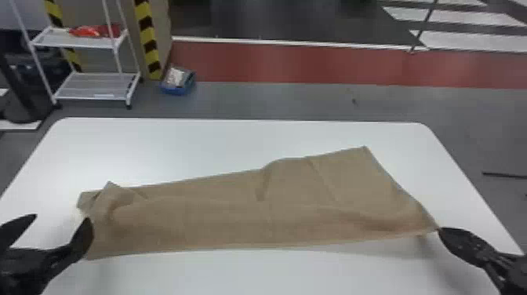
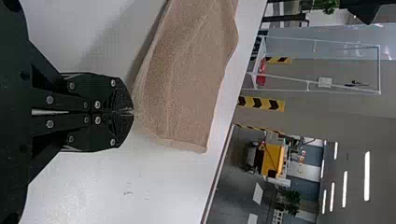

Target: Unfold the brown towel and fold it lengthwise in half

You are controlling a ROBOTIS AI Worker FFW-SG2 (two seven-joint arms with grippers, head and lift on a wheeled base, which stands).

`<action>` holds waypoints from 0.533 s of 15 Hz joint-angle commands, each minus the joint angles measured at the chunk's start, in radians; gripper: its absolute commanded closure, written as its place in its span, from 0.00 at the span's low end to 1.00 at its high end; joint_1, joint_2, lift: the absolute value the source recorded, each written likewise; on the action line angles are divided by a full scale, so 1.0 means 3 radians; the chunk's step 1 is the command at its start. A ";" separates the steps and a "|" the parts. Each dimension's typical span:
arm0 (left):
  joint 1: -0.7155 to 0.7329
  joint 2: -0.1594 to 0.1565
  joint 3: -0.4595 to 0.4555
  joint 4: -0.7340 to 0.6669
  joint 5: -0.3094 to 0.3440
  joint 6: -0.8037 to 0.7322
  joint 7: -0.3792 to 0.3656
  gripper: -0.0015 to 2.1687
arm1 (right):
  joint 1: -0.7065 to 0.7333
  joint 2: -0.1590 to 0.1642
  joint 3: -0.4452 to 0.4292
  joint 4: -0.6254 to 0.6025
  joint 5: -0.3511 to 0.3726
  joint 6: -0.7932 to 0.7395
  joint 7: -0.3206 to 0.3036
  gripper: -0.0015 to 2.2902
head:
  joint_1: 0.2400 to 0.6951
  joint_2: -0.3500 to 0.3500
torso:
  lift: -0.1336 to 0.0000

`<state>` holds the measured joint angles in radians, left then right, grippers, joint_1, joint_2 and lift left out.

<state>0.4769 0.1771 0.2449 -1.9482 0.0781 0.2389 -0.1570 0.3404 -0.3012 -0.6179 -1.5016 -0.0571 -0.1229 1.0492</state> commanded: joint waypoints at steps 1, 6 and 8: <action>0.0000 -0.0023 0.0227 0.0092 0.0210 -0.0011 -0.0489 0.04 | 0.0001 0.0007 0.0019 0.0000 0.0001 -0.0002 0.0000 0.53 | 1.00 0.33 | 0.11; -0.0020 -0.0023 0.0447 0.0302 0.0333 -0.0154 -0.1338 0.12 | 0.0001 0.0012 0.0035 0.0005 0.0006 -0.0002 -0.0005 0.53 | 1.00 0.31 | 0.11; -0.0030 -0.0023 0.0426 0.0343 0.0302 -0.0165 -0.1476 0.13 | 0.0001 0.0012 0.0045 0.0005 0.0016 0.0009 -0.0015 0.53 | 1.00 0.31 | 0.11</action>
<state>0.4707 0.1702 0.3771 -1.8546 0.1751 0.1924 -0.5892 0.3405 -0.2979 -0.6060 -1.5004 -0.0544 -0.1227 1.0458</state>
